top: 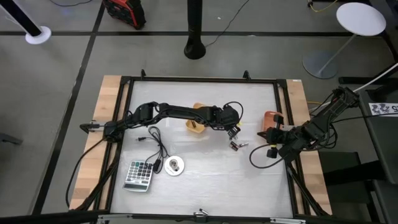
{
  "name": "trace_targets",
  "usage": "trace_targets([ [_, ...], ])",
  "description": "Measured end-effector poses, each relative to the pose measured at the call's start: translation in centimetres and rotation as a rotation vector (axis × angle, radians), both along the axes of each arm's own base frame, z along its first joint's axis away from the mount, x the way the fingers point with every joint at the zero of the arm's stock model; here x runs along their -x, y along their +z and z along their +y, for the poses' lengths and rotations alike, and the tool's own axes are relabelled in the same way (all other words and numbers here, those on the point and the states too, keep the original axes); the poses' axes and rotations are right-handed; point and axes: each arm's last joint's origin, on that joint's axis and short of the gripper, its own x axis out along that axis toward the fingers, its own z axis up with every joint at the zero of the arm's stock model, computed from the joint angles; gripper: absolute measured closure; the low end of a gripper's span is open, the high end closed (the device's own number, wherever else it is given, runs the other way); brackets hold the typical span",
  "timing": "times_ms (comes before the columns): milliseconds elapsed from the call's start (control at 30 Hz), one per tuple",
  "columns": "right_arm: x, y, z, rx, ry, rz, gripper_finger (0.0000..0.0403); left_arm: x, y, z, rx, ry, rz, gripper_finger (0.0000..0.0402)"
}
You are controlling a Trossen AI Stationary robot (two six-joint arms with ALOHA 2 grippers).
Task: Sort batteries
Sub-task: Put the black battery into the yellow bin
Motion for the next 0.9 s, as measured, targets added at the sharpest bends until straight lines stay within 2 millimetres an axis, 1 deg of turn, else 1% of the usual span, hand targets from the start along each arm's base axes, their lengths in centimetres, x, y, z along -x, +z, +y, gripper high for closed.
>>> trace_targets([
  [267,0.0,-0.1,0.1,-0.020,0.013,0.019,0.0402,-0.1,0.0,-0.8,-0.014,-0.002,0.000,0.0282],
  [633,0.0,-0.1,0.1,-0.021,0.013,0.018,0.0402,0.2,-0.1,-0.8,-0.009,0.051,0.014,0.0282],
  [767,0.0,0.0,0.1,-0.026,0.013,0.013,0.0402,0.0,-0.8,-0.9,-0.009,0.052,0.007,0.0282],
  [900,-0.1,0.0,0.1,-0.030,0.014,0.010,0.0402,-0.3,-2.3,-1.2,-0.007,0.050,0.025,0.0282],
])
